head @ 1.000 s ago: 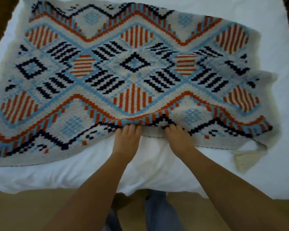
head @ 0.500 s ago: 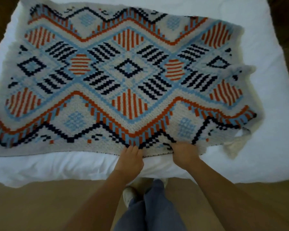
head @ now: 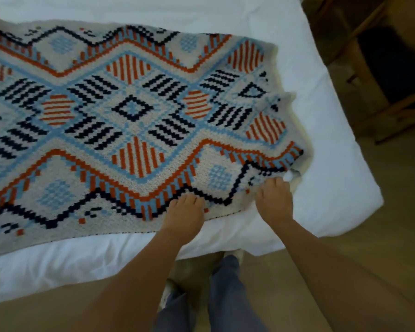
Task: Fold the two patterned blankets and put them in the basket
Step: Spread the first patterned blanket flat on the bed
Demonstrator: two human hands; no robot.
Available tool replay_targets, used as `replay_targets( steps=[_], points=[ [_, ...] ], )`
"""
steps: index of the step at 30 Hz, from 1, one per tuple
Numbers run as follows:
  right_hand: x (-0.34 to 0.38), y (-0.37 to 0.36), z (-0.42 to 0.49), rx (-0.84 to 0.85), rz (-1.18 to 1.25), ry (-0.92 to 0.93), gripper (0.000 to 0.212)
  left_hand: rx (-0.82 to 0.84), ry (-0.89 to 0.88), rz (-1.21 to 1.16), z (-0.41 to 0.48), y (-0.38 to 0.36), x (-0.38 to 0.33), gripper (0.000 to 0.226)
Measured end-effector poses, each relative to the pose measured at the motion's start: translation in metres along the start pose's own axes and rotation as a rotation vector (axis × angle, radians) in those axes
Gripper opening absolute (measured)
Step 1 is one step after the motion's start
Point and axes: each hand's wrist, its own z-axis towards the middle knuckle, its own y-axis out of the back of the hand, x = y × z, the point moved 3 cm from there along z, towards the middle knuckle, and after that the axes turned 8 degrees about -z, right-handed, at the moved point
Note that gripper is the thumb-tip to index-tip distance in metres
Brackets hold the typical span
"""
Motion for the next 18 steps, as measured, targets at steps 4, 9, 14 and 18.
replay_targets(
  steps=[4,9,14,18],
  points=[
    [-0.048,0.004,0.036,0.004,0.024,-0.106,0.033,0.031,-0.067,0.020,0.042,-0.003,-0.060,0.036],
    [-0.099,-0.015,0.080,0.099,0.278,-0.247,0.061,0.020,-0.095,0.003,0.102,-0.026,-0.137,0.035],
    [-0.132,-0.036,0.112,0.225,0.433,-0.151,0.063,0.067,0.109,-0.041,0.150,-0.048,-0.184,0.064],
    [-0.145,-0.036,0.131,0.229,0.247,0.188,0.034,0.141,0.203,-0.075,0.171,-0.051,-0.193,0.063]
  ],
)
